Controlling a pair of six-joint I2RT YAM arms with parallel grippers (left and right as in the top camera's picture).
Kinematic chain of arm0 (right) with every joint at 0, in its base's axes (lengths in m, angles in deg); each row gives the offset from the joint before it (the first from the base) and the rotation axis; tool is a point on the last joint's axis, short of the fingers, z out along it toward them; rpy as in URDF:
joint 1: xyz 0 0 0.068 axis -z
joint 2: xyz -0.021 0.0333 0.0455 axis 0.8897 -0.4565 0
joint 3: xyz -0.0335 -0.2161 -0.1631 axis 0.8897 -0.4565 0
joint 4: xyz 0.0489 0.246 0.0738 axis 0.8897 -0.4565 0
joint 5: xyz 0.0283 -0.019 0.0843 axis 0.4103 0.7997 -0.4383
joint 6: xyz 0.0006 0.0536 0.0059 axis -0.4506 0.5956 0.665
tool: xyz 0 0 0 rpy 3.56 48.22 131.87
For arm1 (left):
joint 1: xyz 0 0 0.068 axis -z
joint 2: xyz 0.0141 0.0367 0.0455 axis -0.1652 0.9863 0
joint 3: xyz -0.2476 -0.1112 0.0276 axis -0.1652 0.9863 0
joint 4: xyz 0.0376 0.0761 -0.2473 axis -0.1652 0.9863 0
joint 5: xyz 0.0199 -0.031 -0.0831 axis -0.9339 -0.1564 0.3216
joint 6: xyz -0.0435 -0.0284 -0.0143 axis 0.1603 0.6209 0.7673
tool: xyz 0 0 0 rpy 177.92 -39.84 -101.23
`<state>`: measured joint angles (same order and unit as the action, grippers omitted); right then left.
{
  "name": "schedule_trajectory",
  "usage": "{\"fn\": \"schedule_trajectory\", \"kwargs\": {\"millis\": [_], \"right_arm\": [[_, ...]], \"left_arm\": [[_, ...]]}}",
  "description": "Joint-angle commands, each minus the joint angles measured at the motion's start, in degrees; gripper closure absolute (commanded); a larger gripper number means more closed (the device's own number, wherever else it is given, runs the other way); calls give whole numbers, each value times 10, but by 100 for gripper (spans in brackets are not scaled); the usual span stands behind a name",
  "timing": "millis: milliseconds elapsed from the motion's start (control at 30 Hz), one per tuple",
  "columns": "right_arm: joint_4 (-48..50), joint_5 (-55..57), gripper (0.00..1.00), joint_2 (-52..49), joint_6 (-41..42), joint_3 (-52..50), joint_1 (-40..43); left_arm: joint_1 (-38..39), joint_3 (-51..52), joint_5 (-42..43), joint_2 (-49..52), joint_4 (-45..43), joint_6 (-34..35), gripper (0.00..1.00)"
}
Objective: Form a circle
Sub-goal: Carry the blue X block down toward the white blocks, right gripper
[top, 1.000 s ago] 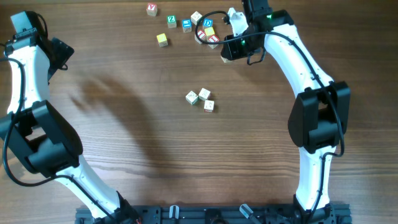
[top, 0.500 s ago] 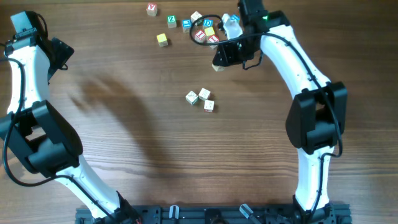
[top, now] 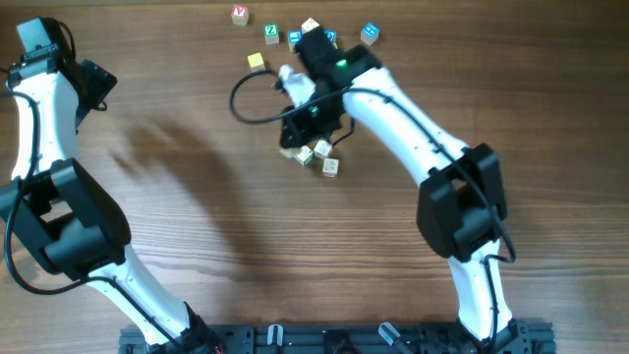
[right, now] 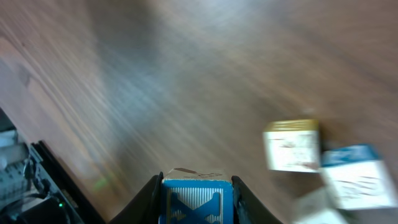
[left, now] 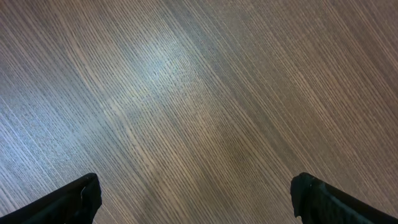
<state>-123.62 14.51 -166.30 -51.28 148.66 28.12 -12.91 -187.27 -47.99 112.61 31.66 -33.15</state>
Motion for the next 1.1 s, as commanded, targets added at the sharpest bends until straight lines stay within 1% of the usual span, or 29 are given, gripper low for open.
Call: {"fn": "schedule_trajectory", "kwargs": {"millis": [0, 100, 200, 433, 1067], "right_arm": [[-3, 50, 80, 16, 47, 1, -52], [-3, 98, 80, 16, 55, 1, -89], [-1, 157, 83, 12, 107, 1, -123], [5, 242, 83, -4, 140, 1, -171], [11, 255, 83, -49, 137, 1, -174]], "left_arm": [[-2, -6, -1, -7, 0, -4, 0], [-2, -6, -1, -7, 0, -4, 0], [-2, -6, -1, -7, 0, -4, 0], [-2, -6, -1, -7, 0, -4, 0], [-2, -6, -1, -7, 0, -4, 0]]}}
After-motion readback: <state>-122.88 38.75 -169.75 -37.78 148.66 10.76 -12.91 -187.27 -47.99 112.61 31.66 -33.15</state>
